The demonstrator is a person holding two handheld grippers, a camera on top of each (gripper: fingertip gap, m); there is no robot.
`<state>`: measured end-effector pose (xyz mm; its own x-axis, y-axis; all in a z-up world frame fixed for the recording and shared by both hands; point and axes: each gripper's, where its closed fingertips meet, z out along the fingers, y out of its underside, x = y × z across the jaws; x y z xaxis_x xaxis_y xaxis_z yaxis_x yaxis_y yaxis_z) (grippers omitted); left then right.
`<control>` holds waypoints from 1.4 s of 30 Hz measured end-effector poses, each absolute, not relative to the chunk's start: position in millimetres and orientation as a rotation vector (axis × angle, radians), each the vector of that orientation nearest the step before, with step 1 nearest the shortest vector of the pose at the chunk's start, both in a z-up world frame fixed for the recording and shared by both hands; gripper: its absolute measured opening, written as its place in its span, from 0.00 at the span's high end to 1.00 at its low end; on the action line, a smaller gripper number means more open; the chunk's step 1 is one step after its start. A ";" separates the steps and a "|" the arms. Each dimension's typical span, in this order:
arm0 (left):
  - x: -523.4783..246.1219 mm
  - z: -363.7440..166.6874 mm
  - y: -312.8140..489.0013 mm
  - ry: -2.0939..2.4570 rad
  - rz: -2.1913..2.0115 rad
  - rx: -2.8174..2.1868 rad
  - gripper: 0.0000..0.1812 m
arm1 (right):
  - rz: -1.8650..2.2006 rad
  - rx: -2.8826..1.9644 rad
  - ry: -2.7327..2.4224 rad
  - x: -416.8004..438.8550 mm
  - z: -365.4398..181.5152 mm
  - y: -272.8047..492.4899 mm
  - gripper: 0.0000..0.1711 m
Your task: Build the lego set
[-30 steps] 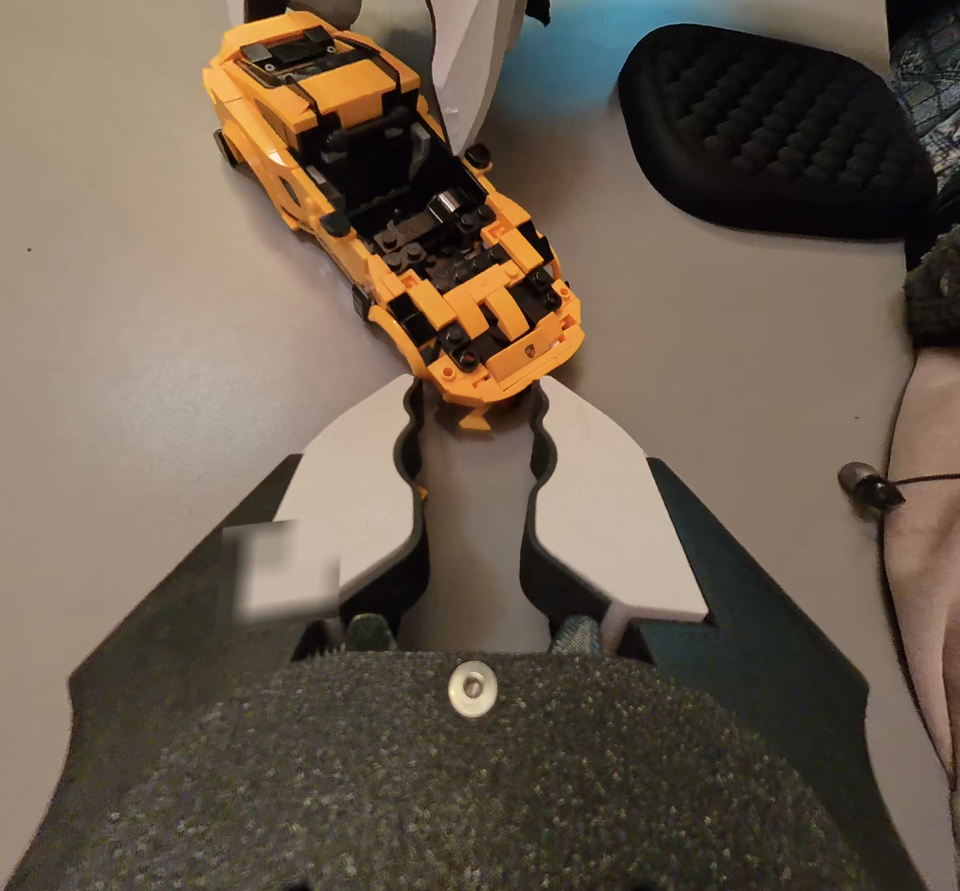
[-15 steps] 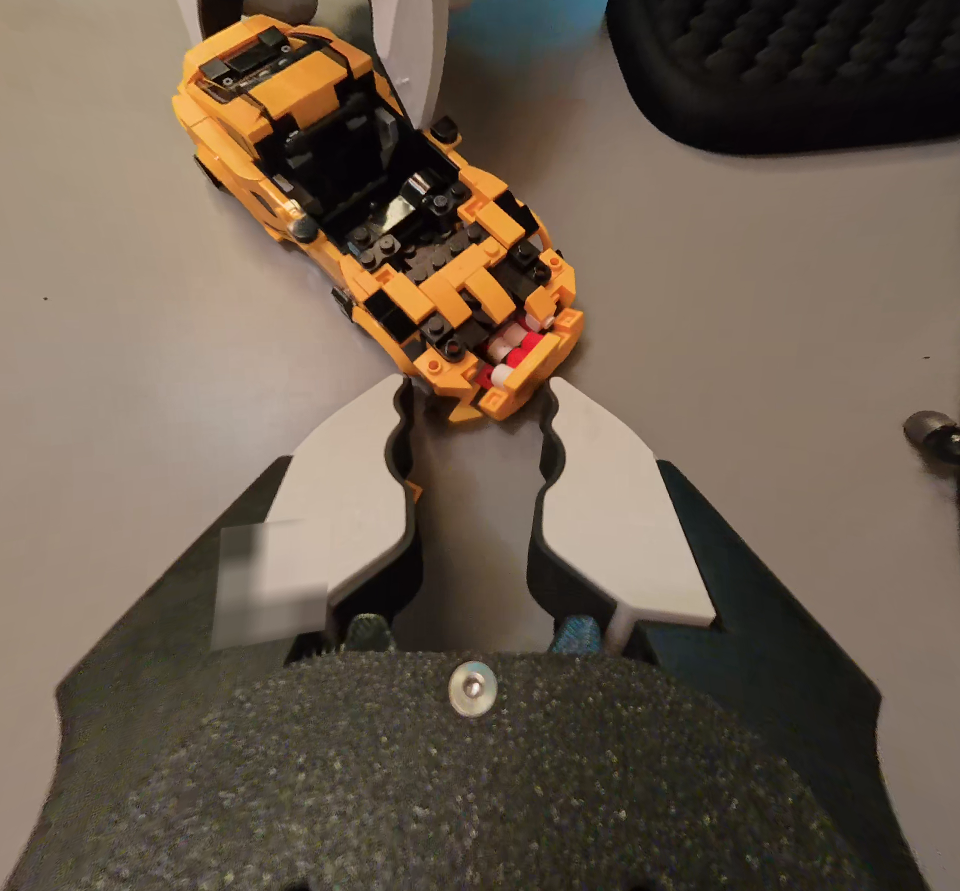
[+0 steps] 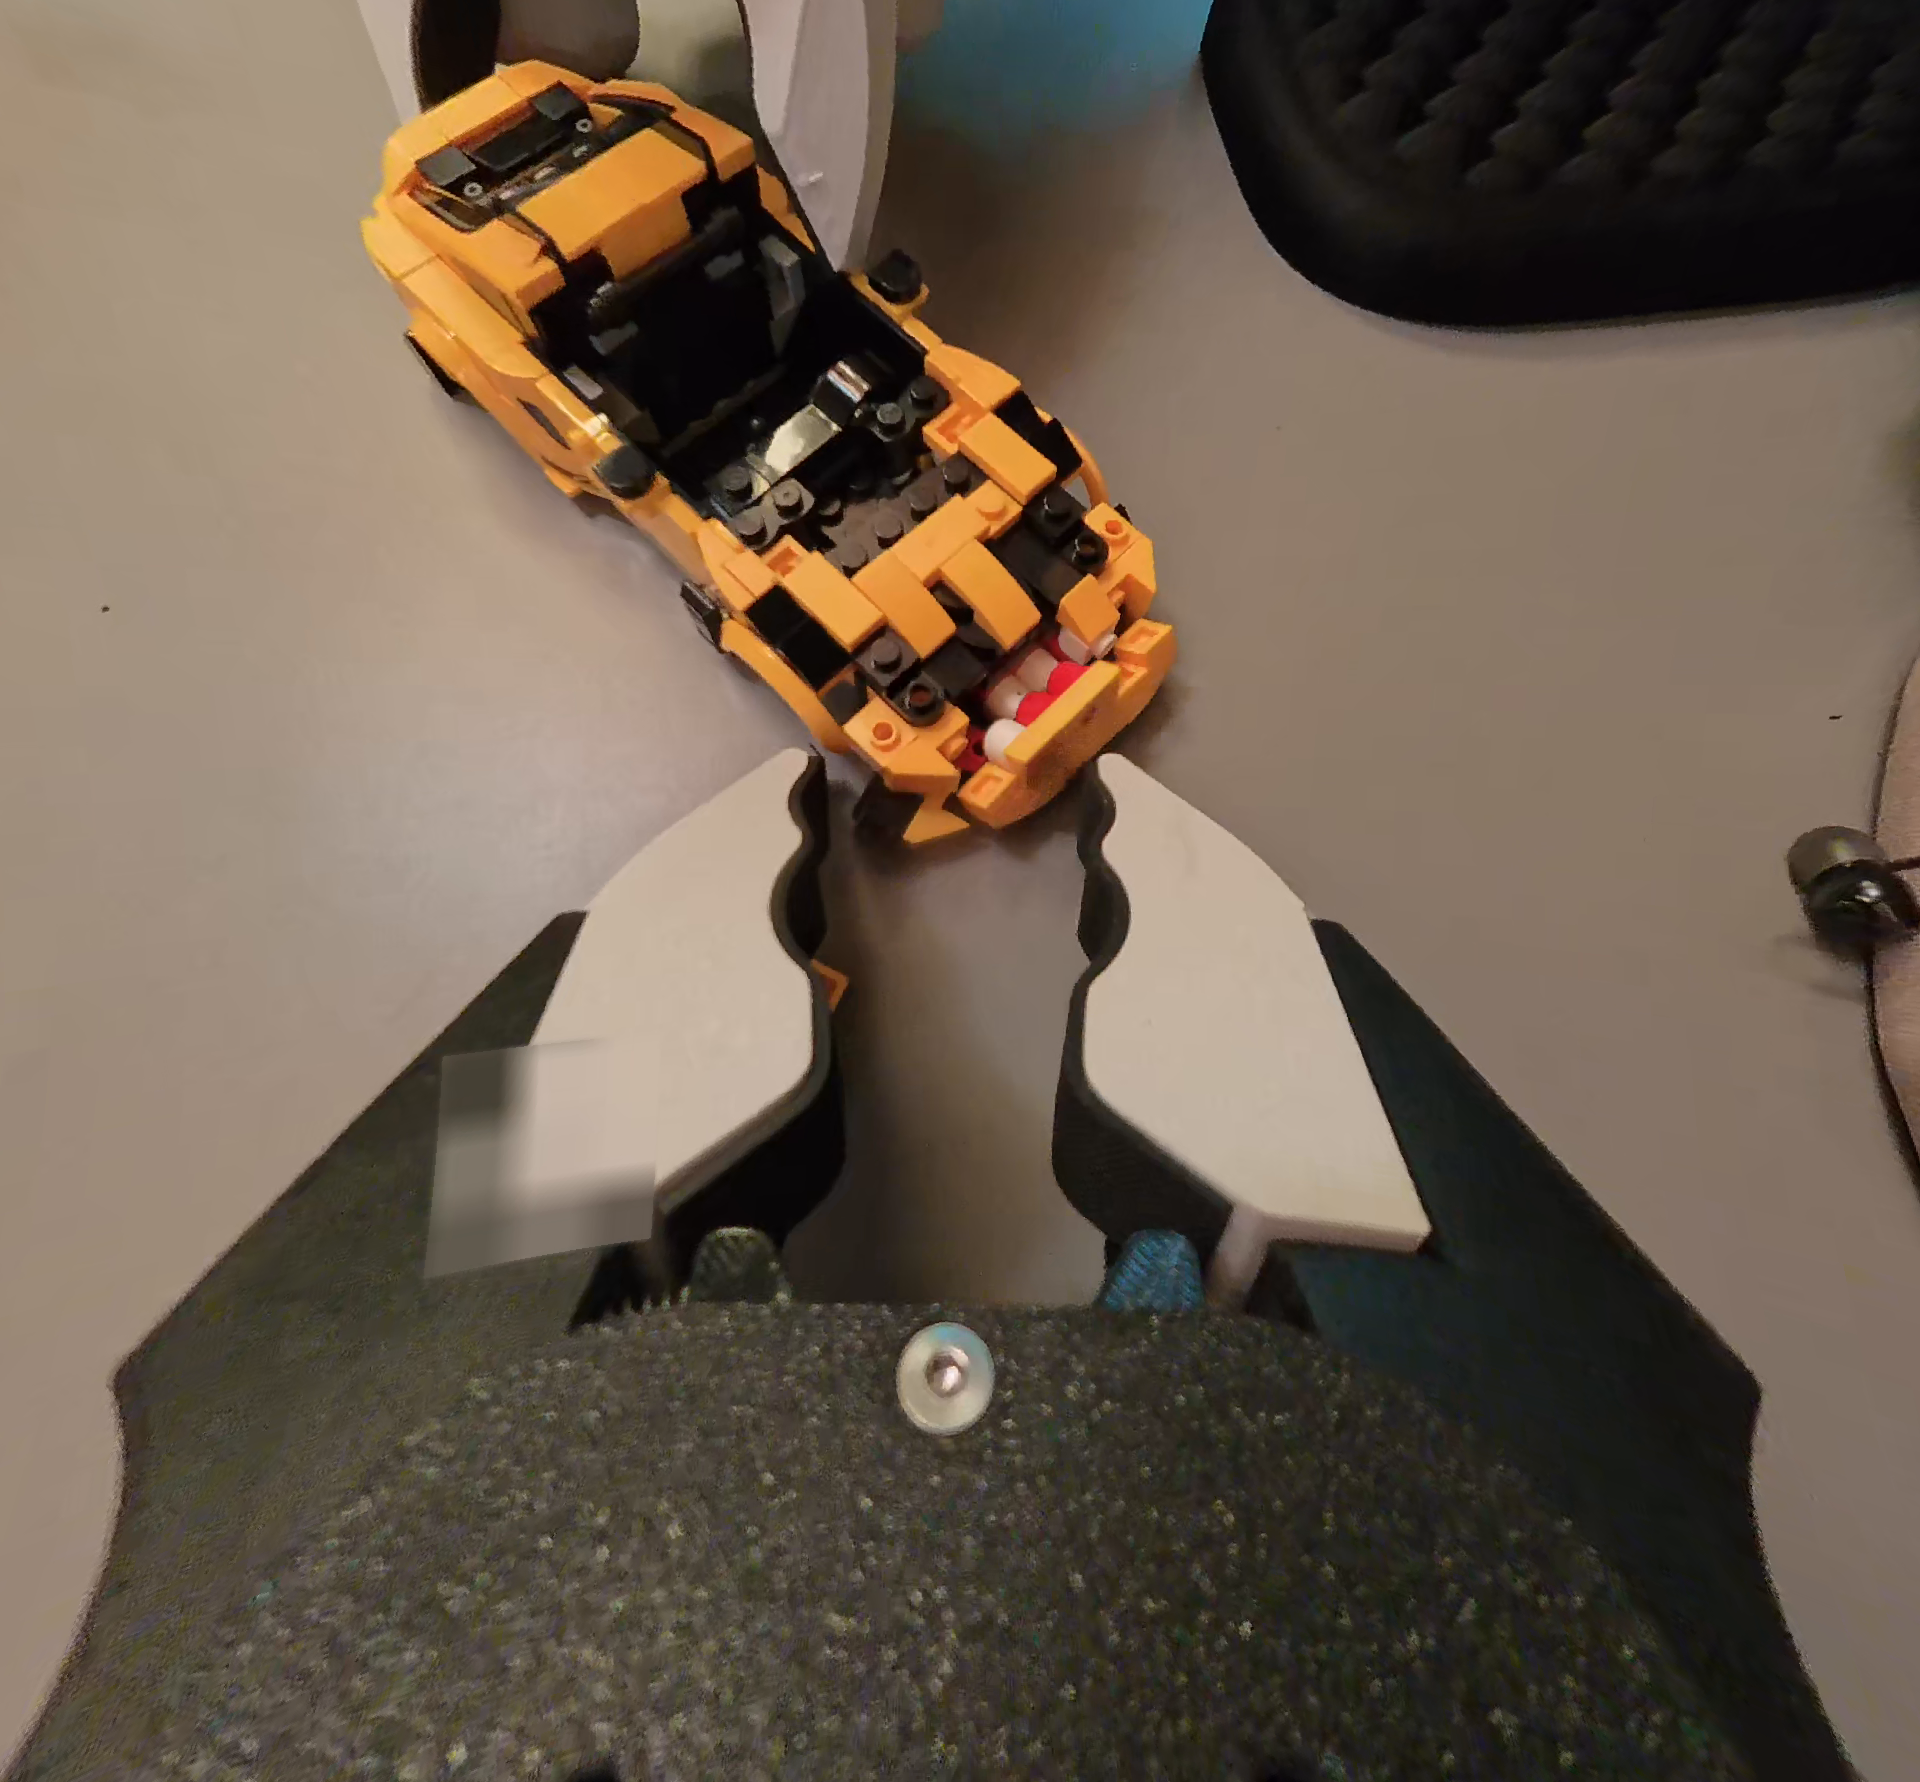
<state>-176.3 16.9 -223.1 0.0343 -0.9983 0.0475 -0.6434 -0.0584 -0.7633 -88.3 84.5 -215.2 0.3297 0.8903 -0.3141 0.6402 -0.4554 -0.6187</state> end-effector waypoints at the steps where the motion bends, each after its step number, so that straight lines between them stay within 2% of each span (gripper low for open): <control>1: -176.3 -222.8 16.9 1.661 -0.829 -1.761 0.75 | 0.895 -2.219 -1.353 -88.2 -215.2 84.6 0.48; 16: -177.5 -220.9 10.7 1.695 -0.848 -1.714 0.75 | 0.896 -2.287 -1.400 -86.8 -215.3 85.9 0.51; 25: -184.9 -223.8 9.2 1.750 -0.787 -1.680 0.73 | 0.759 -2.339 -1.276 -79.4 -204.1 85.3 0.51; 42: -188.3 -225.8 8.4 1.804 -0.715 -1.648 0.72 | 0.595 -2.274 -1.122 -90.7 -199.2 3.8 0.53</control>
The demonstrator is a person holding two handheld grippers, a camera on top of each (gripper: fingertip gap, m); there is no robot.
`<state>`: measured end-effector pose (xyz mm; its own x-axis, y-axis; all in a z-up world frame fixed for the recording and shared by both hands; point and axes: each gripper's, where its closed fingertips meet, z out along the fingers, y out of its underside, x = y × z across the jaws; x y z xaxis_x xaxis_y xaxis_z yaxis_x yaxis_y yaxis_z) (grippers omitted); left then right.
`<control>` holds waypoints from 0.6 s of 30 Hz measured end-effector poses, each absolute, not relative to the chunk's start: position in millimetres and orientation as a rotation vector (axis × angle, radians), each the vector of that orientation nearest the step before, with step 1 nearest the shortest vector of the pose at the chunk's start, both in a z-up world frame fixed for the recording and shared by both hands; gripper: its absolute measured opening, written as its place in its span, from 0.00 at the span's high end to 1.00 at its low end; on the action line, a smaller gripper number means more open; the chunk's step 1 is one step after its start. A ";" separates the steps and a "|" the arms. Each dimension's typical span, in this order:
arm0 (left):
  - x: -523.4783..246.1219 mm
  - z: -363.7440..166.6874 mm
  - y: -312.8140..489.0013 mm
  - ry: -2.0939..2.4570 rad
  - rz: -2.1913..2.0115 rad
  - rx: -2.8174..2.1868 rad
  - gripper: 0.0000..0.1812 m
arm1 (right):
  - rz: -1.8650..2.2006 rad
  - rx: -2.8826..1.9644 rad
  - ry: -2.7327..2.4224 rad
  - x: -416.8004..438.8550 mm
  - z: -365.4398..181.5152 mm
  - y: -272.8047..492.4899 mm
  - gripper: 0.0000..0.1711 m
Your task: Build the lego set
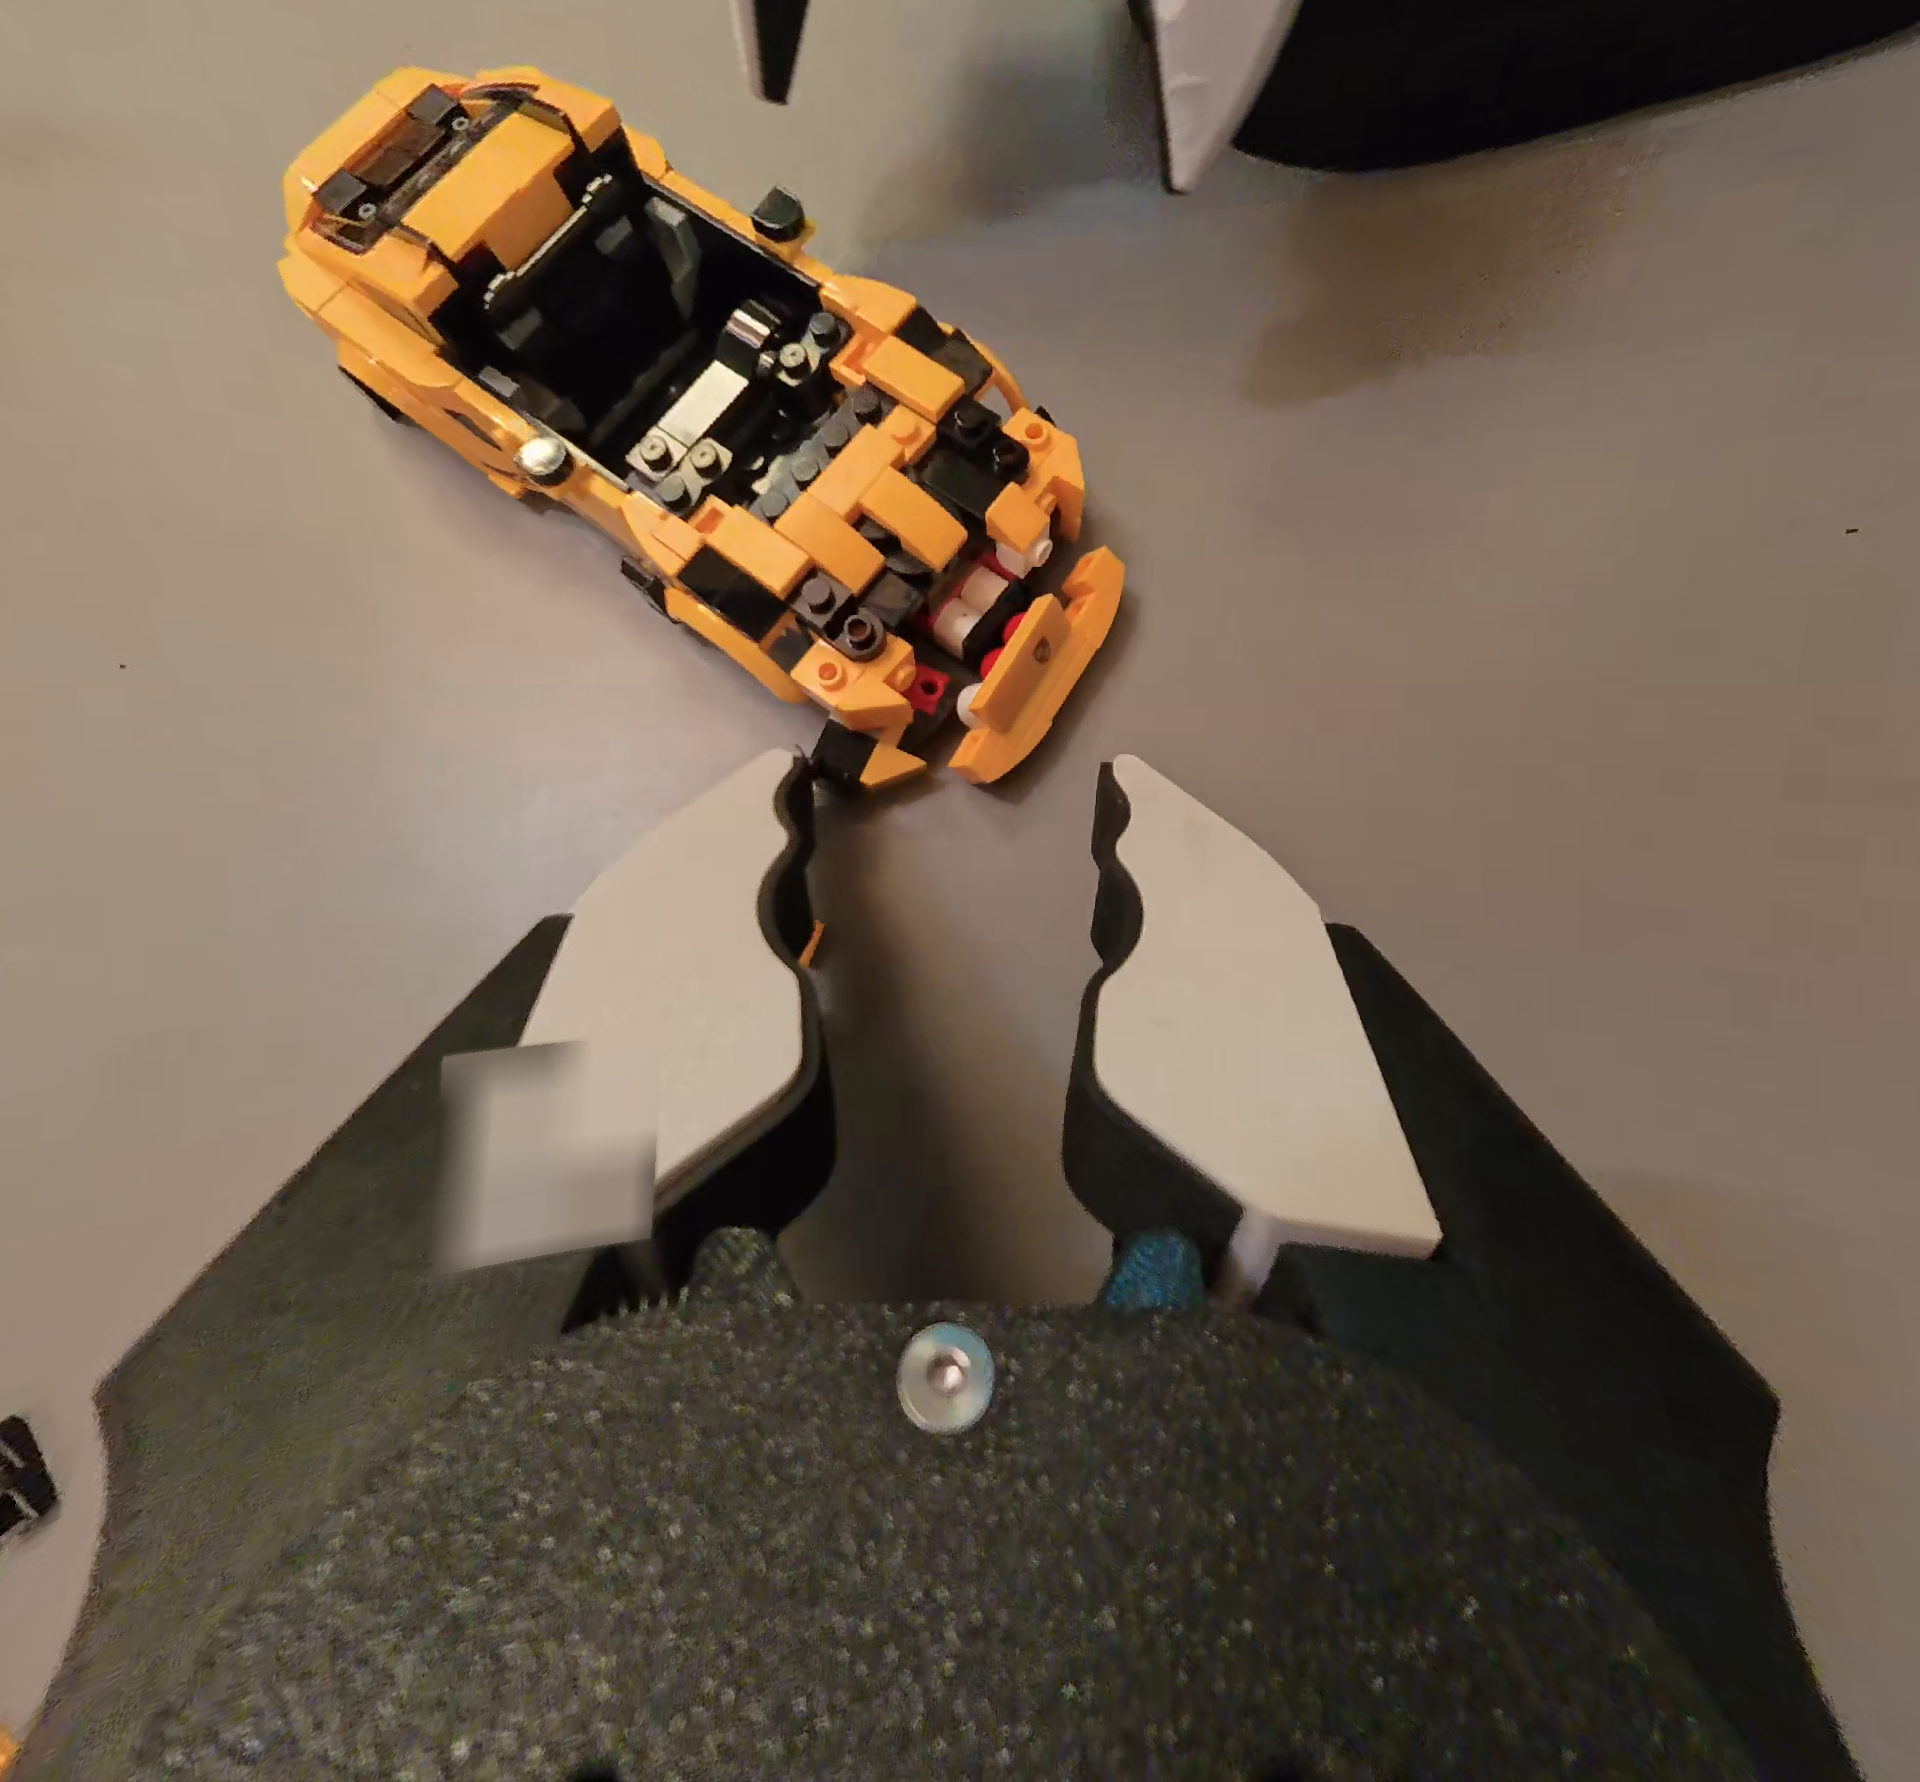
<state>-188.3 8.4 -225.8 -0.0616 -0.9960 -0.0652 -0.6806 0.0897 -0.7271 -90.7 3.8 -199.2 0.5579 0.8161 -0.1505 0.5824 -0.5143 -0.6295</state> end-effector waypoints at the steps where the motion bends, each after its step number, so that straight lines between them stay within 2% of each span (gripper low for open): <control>1: -188.3 -225.8 8.5 1.803 -0.714 -1.645 0.72 | 0.558 -2.258 -1.143 -94.0 -199.9 1.3 0.53; 5: -189.3 -225.5 9.0 1.801 -0.704 -1.637 0.72 | 0.430 -2.160 -1.223 -110.3 -201.6 -4.7 0.54; 12: -191.2 -227.9 12.5 1.772 -0.796 -1.700 0.70 | 0.512 -2.066 -1.145 -115.2 -196.1 3.5 0.56; 18: -191.0 -226.6 18.7 1.745 -0.853 -1.736 0.73 | 0.506 -2.078 -1.086 -103.0 -192.6 21.2 0.56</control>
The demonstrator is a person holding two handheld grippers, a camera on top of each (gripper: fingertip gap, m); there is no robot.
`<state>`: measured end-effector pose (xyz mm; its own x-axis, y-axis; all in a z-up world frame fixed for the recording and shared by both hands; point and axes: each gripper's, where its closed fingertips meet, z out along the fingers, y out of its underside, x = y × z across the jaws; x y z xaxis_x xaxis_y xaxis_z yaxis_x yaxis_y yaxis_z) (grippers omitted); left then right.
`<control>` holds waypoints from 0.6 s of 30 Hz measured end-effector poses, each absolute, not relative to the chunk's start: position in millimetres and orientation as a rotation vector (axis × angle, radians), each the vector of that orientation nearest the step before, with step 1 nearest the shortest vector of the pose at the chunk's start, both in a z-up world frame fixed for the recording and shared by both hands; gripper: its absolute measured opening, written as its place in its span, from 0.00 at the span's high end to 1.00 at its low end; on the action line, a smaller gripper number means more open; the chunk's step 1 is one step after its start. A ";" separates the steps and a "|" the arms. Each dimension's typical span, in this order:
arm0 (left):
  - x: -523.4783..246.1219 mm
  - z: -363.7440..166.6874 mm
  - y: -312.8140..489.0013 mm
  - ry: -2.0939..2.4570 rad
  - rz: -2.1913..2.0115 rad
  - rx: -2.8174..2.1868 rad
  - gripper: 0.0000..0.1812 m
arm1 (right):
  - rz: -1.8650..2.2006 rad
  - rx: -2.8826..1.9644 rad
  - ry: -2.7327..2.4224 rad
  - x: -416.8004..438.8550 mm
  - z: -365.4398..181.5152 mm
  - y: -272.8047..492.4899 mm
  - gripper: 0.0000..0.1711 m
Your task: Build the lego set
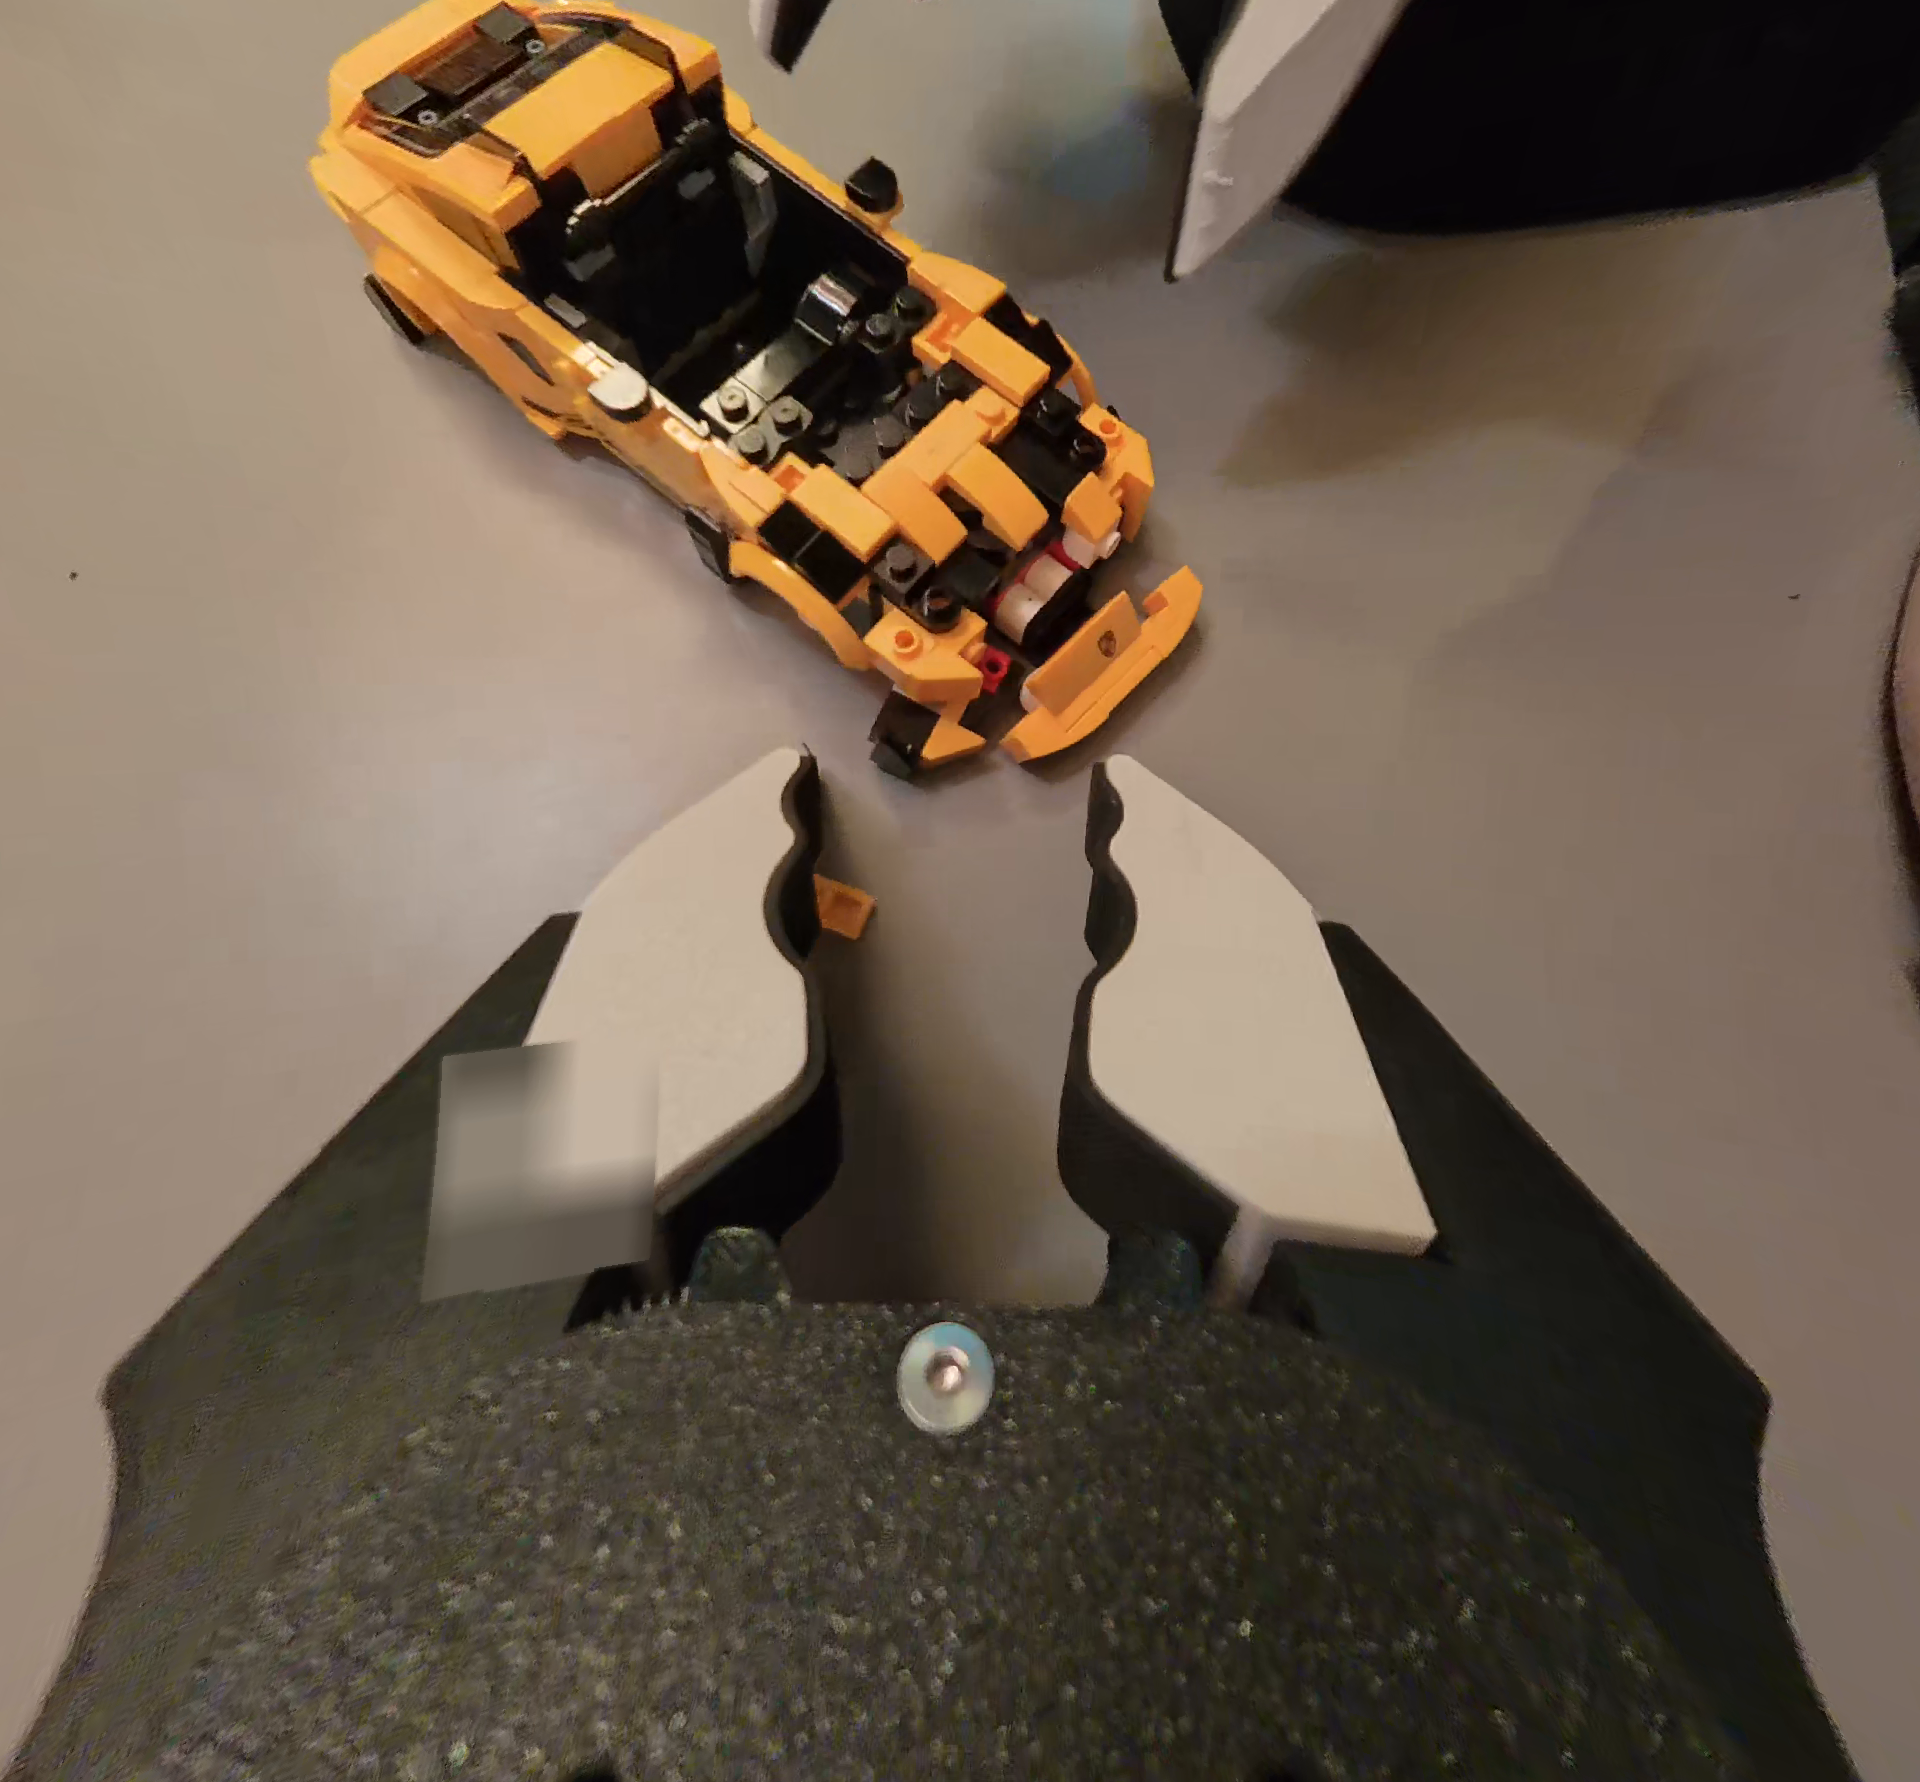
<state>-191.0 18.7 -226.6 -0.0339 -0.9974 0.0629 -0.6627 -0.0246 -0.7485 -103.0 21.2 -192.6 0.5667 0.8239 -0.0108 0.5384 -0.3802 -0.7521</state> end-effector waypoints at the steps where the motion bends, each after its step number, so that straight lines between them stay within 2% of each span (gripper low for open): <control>1: -191.2 -226.7 19.7 1.744 -0.845 -1.734 0.73 | 0.512 -2.079 -1.064 -101.5 -191.8 23.9 0.56; 7: -198.2 -226.4 28.8 1.770 -0.762 -1.677 0.75 | 0.433 -2.096 -1.001 -103.1 -185.7 16.1 0.58; 12: -206.3 -225.0 48.7 1.727 -0.654 -1.700 0.76 | 0.285 -2.225 -0.977 -85.9 -200.9 0.5 0.57; 18: -221.7 -212.4 86.9 1.515 -0.593 -1.768 0.73 | 0.268 -2.213 -0.912 -88.3 -203.3 -1.6 0.57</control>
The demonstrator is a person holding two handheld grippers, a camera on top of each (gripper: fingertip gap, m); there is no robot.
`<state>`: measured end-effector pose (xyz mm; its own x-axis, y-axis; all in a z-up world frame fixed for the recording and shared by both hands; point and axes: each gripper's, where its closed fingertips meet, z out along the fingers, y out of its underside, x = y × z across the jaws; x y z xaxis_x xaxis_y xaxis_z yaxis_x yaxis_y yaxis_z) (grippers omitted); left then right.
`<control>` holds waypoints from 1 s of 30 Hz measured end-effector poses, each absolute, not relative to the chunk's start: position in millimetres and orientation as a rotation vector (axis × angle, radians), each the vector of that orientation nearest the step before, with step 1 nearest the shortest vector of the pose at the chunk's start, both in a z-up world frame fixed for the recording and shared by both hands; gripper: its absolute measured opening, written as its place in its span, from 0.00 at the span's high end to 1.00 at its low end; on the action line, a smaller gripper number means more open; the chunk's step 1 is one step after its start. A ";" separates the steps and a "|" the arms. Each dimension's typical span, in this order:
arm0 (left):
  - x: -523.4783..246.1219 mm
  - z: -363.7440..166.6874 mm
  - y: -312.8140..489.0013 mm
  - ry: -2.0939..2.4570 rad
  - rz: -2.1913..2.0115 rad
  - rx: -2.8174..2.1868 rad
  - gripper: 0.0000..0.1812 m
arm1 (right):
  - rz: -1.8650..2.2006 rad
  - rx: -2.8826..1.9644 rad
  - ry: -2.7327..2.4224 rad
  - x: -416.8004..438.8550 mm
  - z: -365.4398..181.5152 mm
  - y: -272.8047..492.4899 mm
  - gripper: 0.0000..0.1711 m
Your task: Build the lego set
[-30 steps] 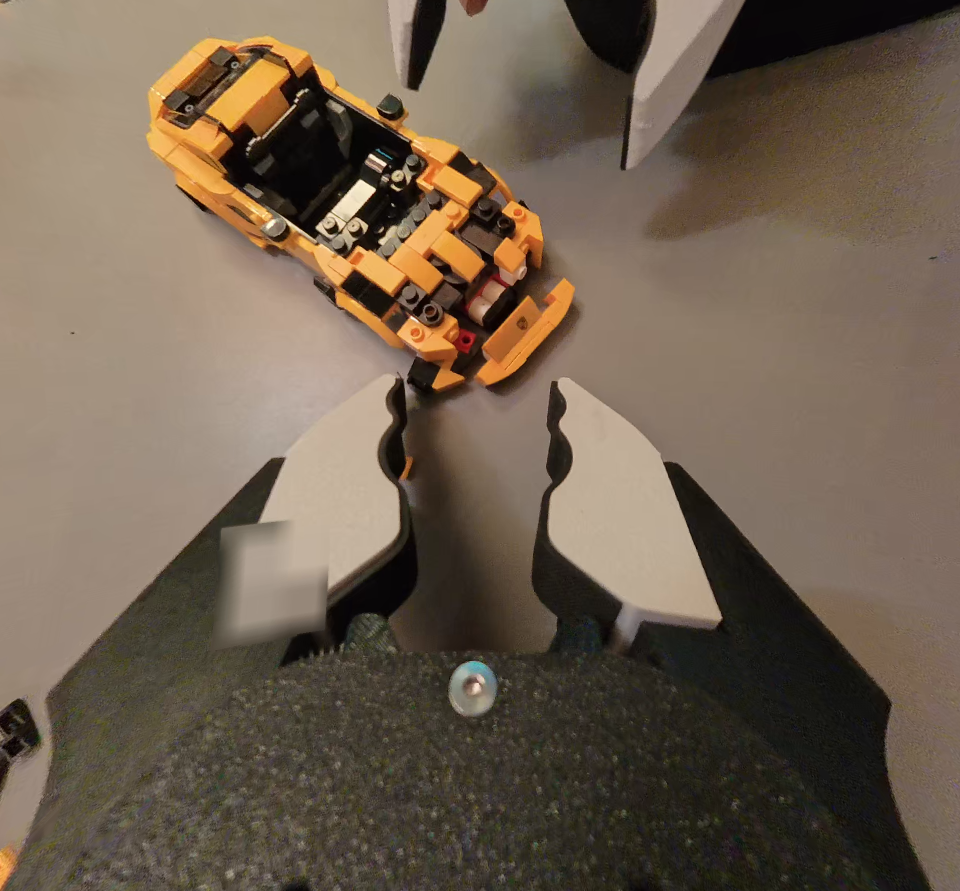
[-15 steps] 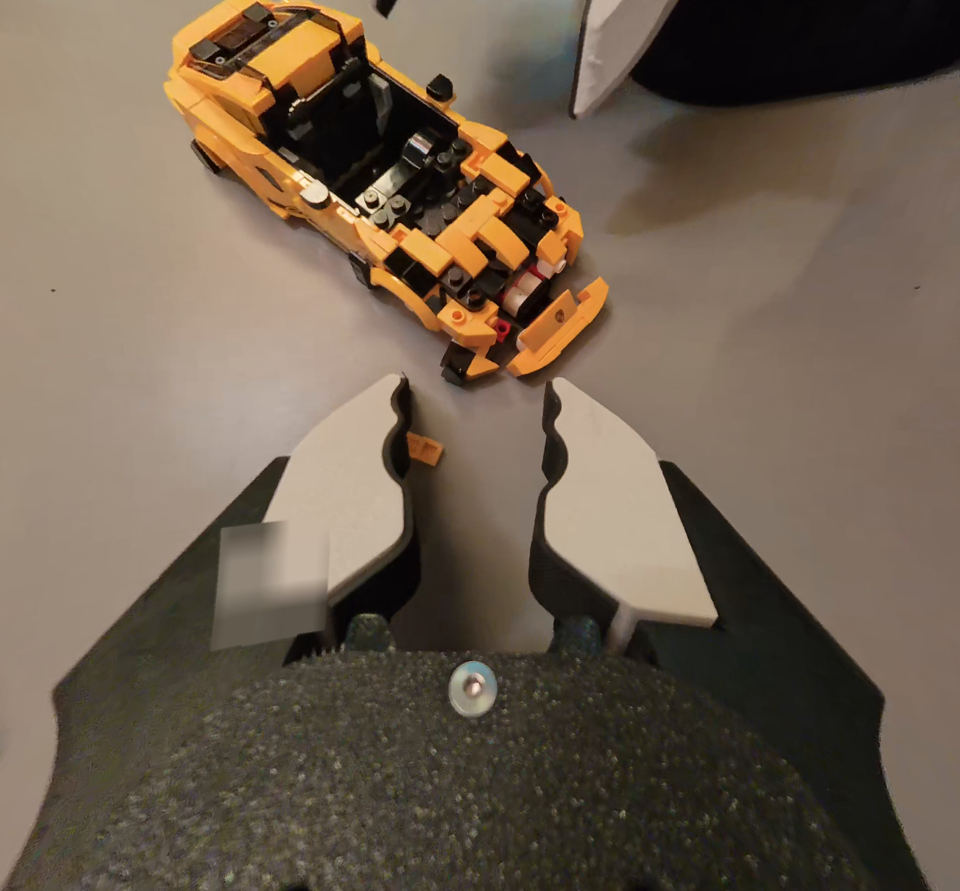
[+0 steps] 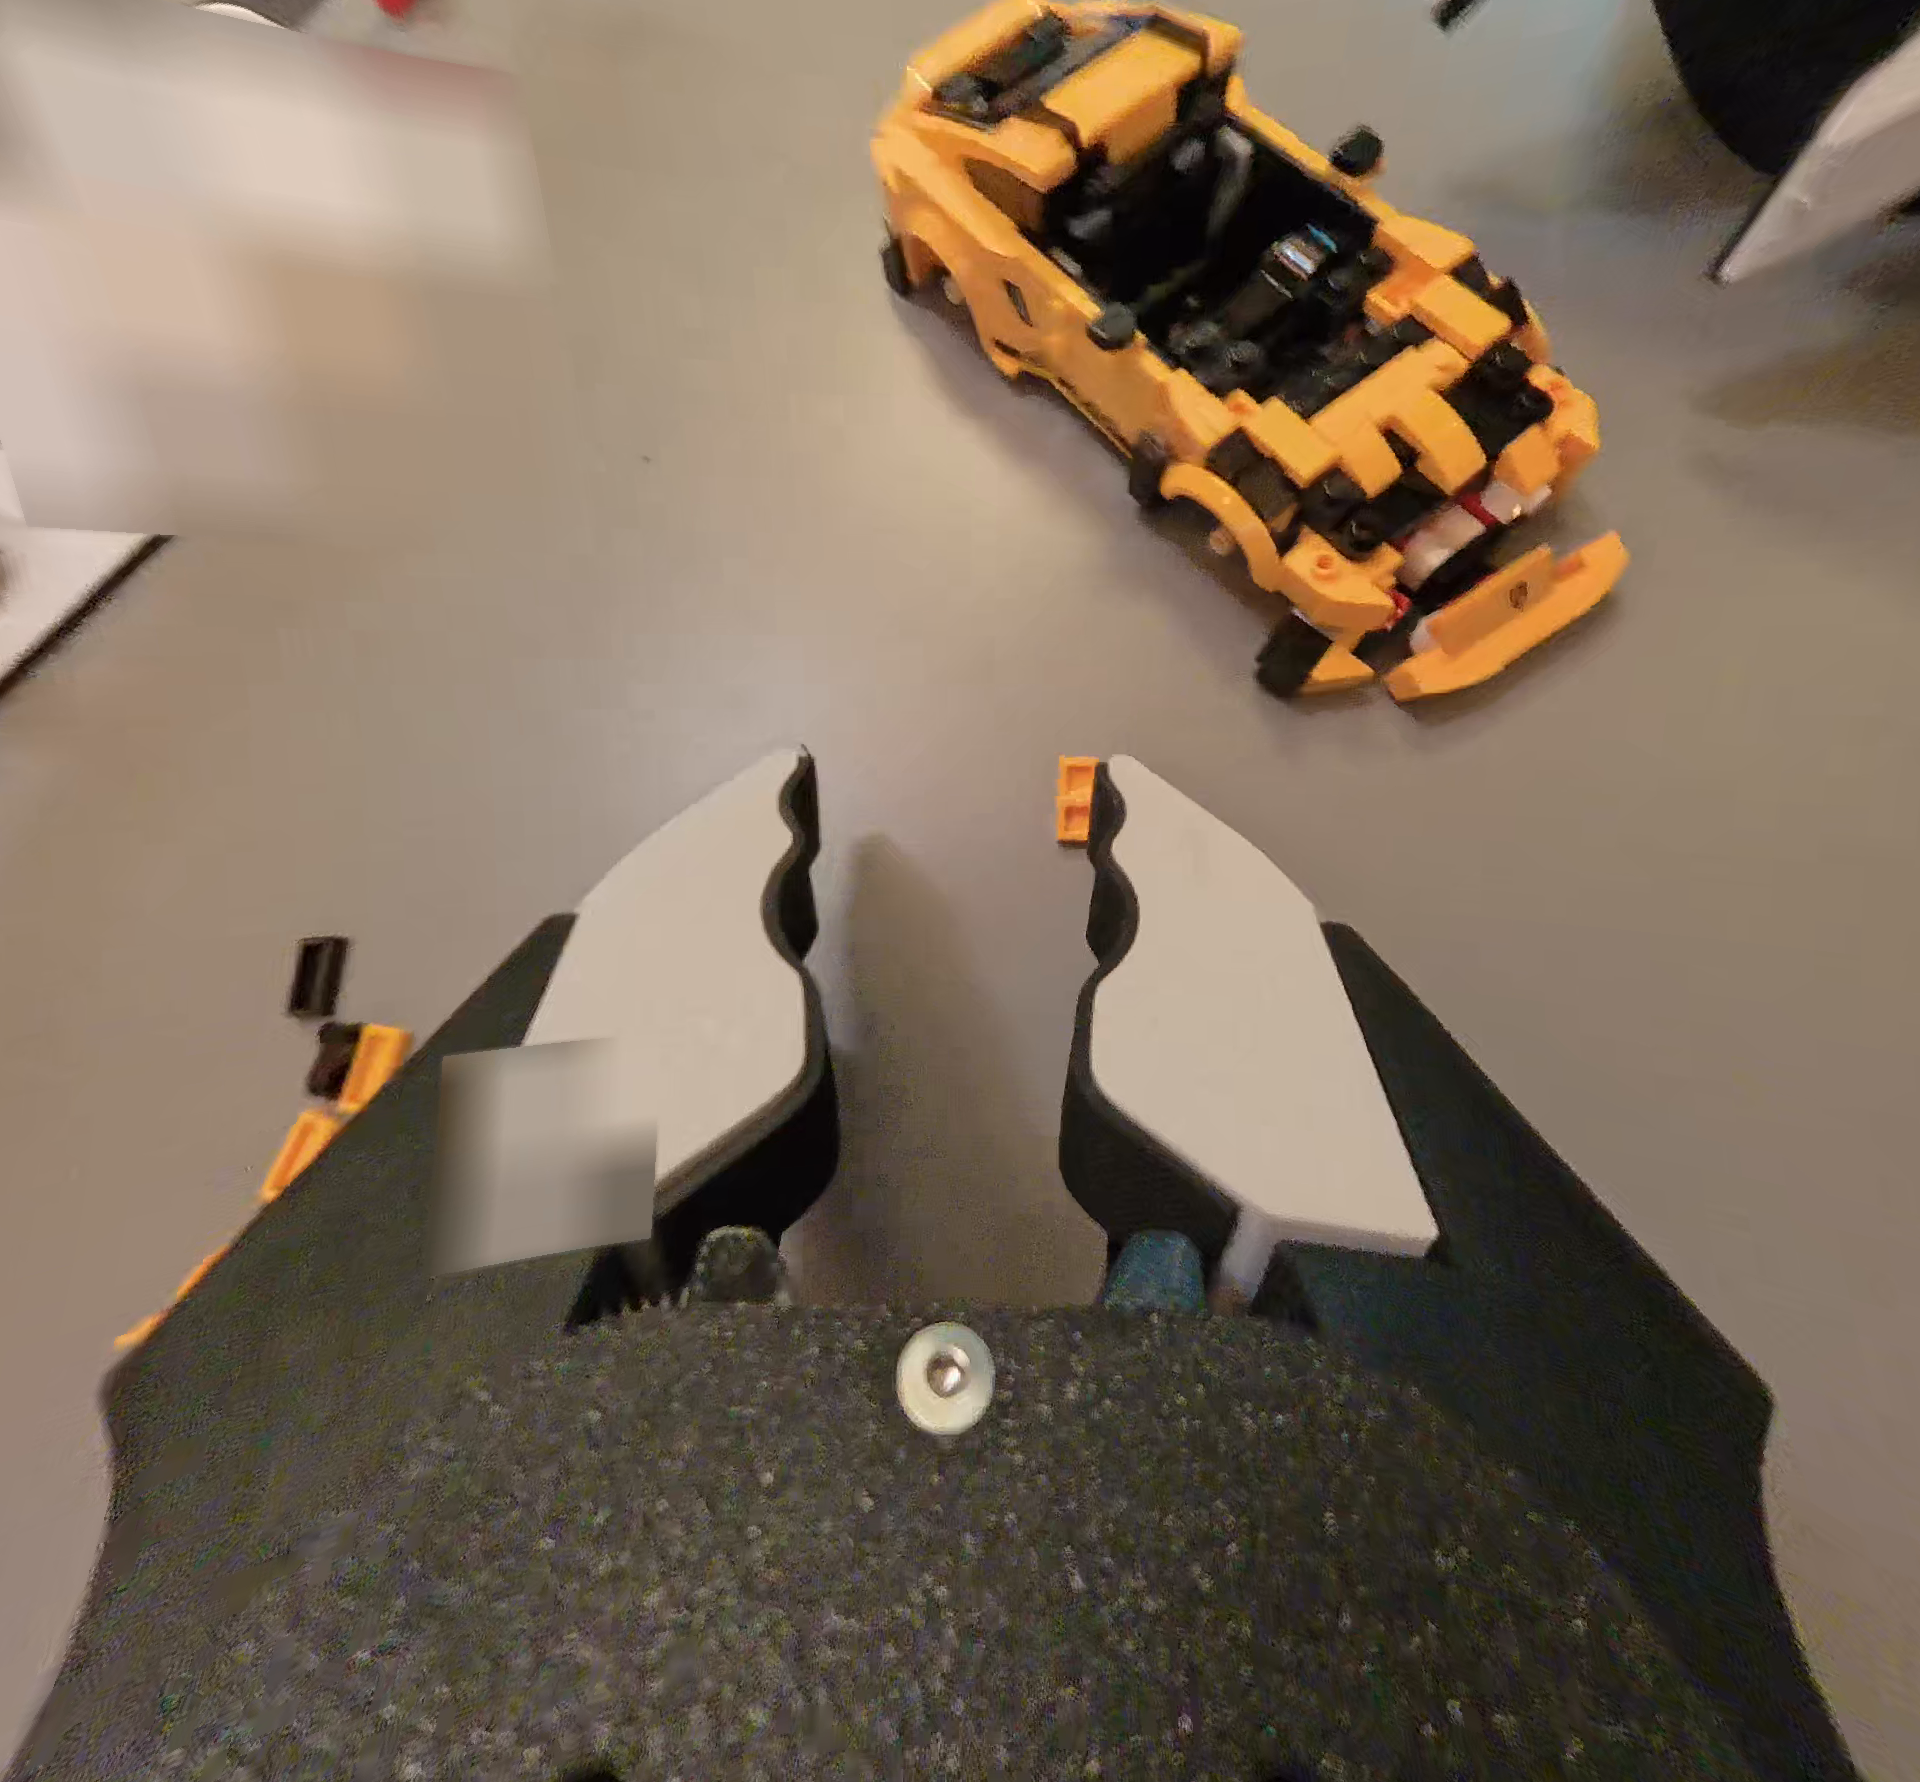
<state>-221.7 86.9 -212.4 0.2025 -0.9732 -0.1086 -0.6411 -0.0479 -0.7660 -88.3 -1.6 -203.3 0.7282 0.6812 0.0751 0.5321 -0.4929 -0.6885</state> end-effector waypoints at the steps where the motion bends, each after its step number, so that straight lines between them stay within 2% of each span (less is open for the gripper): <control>1: -222.5 -209.0 89.1 1.488 -0.610 -1.763 0.73 | 0.274 -2.194 -0.896 -93.0 -200.5 -1.8 0.57; 6: -224.6 -206.1 97.0 1.431 -0.629 -1.756 0.71 | 0.174 -2.140 -0.872 -97.0 -201.5 0.9 0.58; 14: -223.0 -204.6 96.7 1.422 -0.600 -1.728 0.70 | 0.249 -2.086 -0.682 -85.2 -191.1 7.6 0.59; 20: -217.5 -202.0 78.1 1.434 -0.611 -1.745 0.80 | 0.235 -2.047 -0.710 -89.5 -184.3 5.7 0.60; 26: -212.7 -208.5 54.6 1.592 -0.632 -1.684 0.80 | 0.284 -2.032 -0.804 -106.2 -180.6 4.3 0.59; 30: -208.0 -212.7 35.3 1.729 -0.633 -1.568 0.80 | 0.167 -2.001 -0.954 -106.8 -183.2 7.7 0.59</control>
